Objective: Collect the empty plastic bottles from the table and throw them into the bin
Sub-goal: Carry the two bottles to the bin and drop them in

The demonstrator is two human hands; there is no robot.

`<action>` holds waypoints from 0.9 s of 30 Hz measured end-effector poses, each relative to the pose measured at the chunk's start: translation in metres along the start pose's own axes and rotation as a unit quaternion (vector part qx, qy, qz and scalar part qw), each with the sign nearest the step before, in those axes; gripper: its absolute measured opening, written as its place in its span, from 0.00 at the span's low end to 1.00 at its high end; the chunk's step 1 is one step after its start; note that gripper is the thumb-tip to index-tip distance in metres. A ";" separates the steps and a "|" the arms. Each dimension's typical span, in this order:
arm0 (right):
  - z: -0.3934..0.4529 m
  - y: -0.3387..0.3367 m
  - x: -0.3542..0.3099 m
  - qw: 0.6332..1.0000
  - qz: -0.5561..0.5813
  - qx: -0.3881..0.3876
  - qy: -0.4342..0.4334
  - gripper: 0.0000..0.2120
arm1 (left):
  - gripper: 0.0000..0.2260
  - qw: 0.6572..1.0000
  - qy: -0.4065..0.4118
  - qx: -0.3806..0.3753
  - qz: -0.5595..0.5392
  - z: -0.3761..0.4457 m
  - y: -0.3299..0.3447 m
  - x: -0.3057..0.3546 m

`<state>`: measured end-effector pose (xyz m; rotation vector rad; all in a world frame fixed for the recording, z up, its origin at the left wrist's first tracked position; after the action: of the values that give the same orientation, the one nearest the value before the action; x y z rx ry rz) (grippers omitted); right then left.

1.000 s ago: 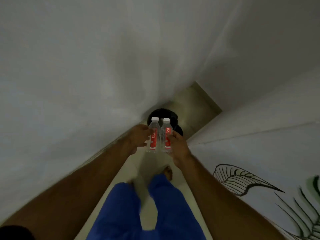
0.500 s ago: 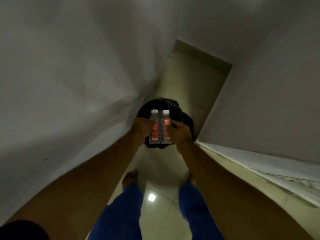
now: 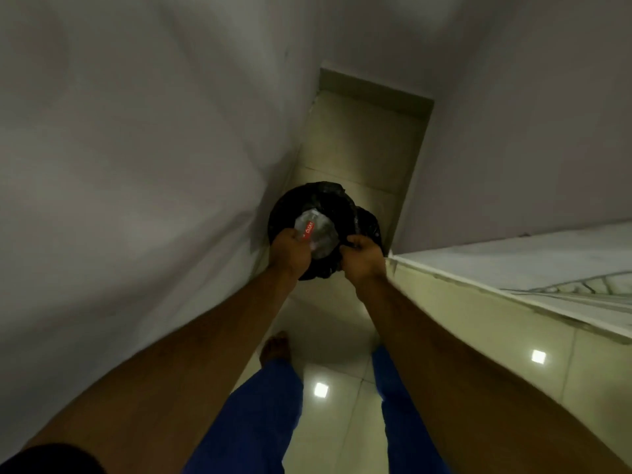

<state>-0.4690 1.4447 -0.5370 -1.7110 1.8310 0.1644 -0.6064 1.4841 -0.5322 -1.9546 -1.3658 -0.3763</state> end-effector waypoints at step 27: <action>-0.591 -0.544 0.151 0.823 0.482 0.294 -0.060 0.03 | 0.09 0.829 0.357 -0.399 0.161 -0.715 0.198 0.222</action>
<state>-0.1614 0.9439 0.0303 -0.2572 2.1746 0.0891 -0.2277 1.1069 0.0277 -2.2373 -0.3677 -1.5177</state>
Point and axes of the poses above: each hand's wrist, its own z-axis towards the middle knuckle, its own y-axis out of the palm, x = y × z, the point moved 2 cm from there along z, towards the middle knuckle, and after that the axes turned 5 degrees about y, right-handed, at the moved point
